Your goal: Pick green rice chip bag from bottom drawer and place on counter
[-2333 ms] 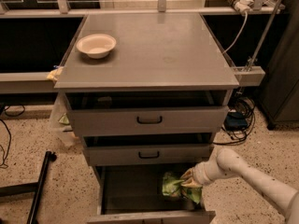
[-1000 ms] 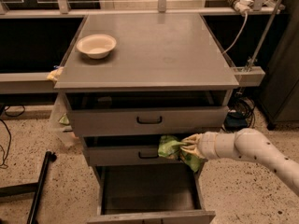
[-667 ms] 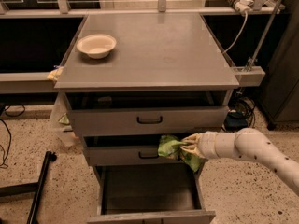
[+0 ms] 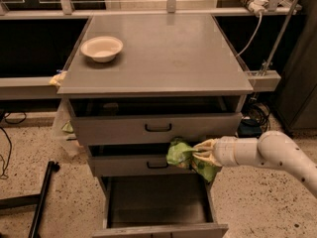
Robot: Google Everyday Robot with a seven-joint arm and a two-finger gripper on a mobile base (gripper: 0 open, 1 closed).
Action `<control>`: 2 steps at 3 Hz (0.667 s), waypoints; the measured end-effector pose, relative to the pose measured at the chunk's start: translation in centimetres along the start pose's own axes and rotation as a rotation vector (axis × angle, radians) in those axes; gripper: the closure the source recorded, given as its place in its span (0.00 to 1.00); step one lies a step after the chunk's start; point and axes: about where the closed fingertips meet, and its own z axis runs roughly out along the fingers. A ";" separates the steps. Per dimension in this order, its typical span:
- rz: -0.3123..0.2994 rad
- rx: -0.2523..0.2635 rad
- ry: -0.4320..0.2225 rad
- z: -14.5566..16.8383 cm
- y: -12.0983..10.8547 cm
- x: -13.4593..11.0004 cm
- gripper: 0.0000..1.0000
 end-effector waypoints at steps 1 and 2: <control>0.021 -0.046 -0.010 -3.8 1.5 -3.6 1.00; -0.012 -0.067 0.037 -9.3 1.5 -9.5 1.00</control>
Offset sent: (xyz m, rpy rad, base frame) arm -0.0979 -0.0084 0.2005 -0.0983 0.0432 0.0311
